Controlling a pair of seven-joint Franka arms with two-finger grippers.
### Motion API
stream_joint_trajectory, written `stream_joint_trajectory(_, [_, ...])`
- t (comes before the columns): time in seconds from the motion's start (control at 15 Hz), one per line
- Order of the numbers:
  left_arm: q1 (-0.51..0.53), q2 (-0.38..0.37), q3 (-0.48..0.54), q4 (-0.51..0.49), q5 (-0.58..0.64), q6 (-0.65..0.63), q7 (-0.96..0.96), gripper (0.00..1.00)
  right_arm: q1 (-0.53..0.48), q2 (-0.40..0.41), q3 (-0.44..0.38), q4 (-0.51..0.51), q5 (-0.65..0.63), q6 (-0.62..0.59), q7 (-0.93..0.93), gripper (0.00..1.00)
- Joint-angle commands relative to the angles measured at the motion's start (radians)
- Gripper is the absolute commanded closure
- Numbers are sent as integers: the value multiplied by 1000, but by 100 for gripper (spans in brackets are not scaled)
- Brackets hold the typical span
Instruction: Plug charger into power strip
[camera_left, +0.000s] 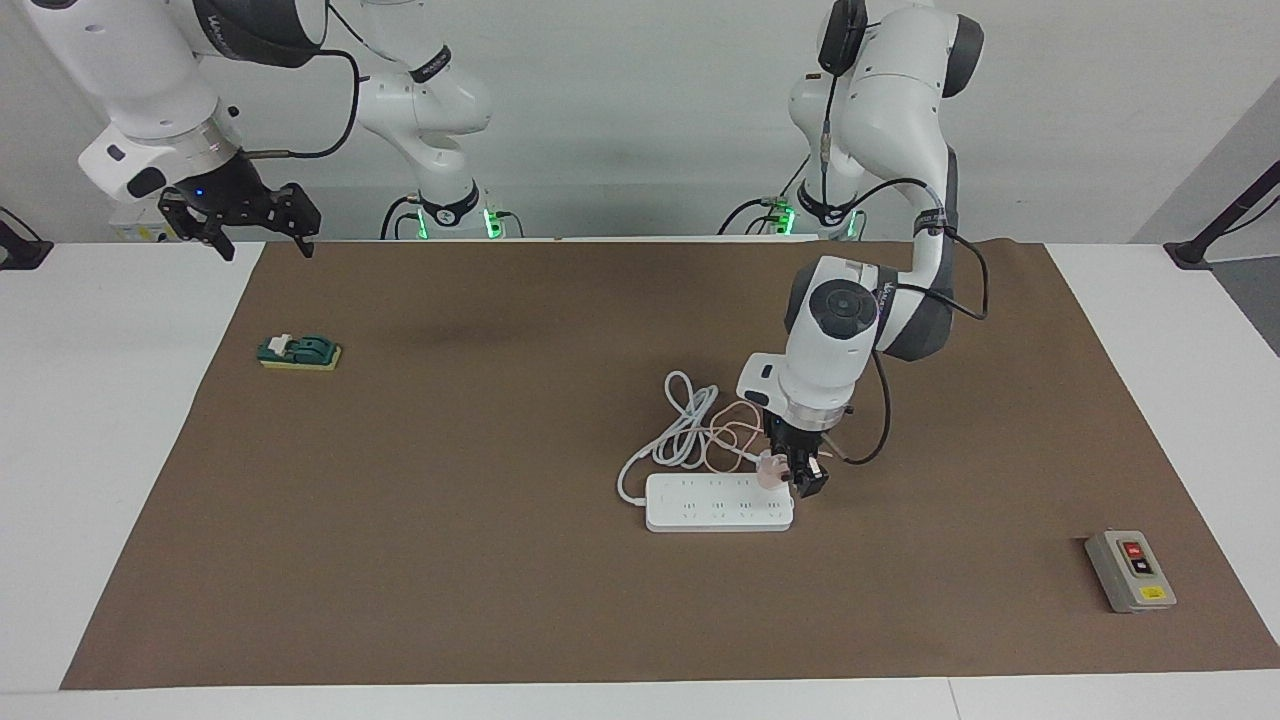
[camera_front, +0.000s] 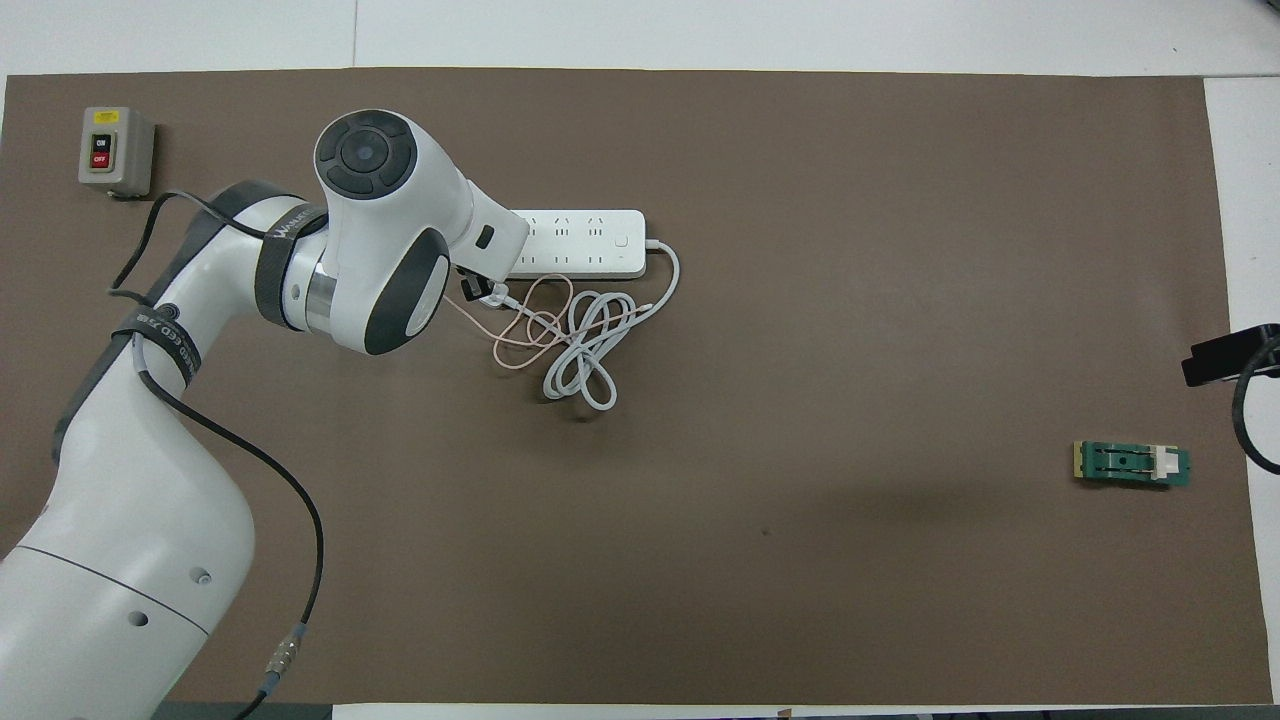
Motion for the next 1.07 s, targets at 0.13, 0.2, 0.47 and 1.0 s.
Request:
stream_joint_trajectory(0.13, [2, -11, 9, -31, 7, -3, -6, 100, -8, -21, 9, -15, -15, -5, -16, 0])
stream_joint_trajectory(0.2, [3, -11, 9, -31, 7, -5, -4, 100, -8, -21, 9, -15, -15, -5, -16, 0])
stream_joint_trajectory(0.47, [11, -13, 9, -41, 7, -2, -3, 100, -8, -21, 9, -15, -15, -5, -16, 0])
stream_joint_trajectory(1.0, [7, -17, 8, -48, 7, 8, -6, 100, -8, -21, 9, -15, -15, -5, -16, 0])
